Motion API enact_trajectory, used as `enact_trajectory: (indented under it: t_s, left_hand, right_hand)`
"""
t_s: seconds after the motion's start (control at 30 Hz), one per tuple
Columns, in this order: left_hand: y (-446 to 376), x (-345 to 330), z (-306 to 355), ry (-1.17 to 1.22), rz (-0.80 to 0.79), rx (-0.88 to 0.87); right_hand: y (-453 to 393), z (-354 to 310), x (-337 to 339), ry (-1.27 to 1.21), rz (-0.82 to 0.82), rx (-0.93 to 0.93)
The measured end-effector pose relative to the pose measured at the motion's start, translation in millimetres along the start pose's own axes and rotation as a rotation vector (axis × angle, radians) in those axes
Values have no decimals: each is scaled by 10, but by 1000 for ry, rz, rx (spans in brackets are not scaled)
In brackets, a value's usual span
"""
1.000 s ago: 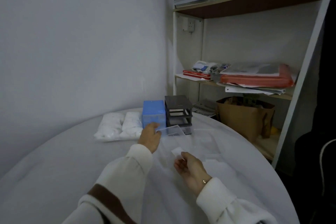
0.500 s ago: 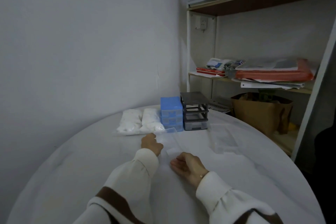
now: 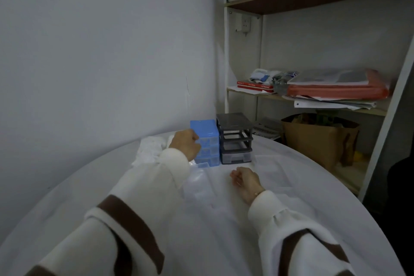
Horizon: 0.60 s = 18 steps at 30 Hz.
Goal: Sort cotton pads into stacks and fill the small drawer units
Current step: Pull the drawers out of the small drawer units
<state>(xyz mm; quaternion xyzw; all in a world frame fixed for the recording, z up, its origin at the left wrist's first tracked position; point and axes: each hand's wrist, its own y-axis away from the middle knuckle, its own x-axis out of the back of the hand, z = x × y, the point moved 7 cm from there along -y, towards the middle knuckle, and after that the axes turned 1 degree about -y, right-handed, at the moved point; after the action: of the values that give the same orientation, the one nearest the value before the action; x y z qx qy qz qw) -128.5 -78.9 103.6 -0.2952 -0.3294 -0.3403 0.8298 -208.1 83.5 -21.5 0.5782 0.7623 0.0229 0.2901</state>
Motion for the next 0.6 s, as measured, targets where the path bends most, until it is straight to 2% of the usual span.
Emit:
enact_trajectory:
  t_s: [0.2,0.37,0.6]
  left_hand:
    - [-350,-345,625,-123,-126,-281]
    - [-493,-802,685,-264,-281,-366]
    - [-539,-907,615,-340,-178,-445]
  right_hand:
    - [-435,-163,-203,-63,-16,45]
    - [-679,-163,-230,-176,-19,32]
    - [-768,-122,-266,-236,-62,-45]
